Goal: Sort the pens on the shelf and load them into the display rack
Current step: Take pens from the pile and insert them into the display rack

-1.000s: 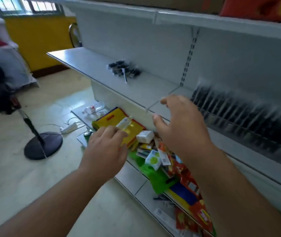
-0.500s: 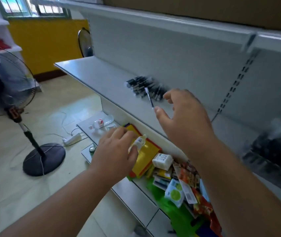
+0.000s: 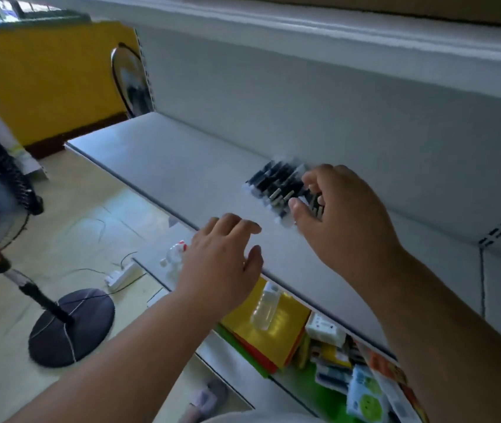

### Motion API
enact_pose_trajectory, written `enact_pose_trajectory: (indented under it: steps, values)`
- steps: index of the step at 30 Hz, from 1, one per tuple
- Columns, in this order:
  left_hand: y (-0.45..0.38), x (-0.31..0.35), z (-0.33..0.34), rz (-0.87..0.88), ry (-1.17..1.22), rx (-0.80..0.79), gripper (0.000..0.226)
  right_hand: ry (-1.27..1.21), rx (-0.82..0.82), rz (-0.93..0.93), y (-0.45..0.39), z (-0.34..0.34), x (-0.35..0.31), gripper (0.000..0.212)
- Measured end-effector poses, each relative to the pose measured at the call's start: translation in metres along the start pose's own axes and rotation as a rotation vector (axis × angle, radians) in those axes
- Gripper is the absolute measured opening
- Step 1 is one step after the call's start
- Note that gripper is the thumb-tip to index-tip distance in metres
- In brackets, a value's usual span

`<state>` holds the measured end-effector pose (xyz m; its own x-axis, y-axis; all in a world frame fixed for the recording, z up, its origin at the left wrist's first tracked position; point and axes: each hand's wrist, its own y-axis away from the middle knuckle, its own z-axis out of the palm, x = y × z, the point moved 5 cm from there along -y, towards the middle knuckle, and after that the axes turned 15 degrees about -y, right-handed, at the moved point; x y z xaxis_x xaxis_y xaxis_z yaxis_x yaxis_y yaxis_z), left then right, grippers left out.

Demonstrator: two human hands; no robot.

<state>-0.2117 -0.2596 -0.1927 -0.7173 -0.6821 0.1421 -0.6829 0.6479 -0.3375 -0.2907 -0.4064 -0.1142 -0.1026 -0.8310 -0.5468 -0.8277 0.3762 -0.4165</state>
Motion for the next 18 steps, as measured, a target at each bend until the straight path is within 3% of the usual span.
enact_pose_trajectory:
  steps: [9, 13, 18]
  values:
    - [-0.122, -0.056, 0.044, 0.266, 0.162, -0.08, 0.028, 0.091, 0.212, 0.219, -0.041, 0.041, 0.002, 0.028]
    - [-0.151, -0.069, 0.055, 0.26, 0.17, -0.142, 0.031, 0.133, 0.239, 0.32, -0.041, 0.052, -0.002, 0.031]
    - [-0.186, -0.068, 0.072, 0.244, 0.064, -0.296, 0.052, 0.195, 0.294, 0.376, -0.044, 0.052, -0.005, 0.031]
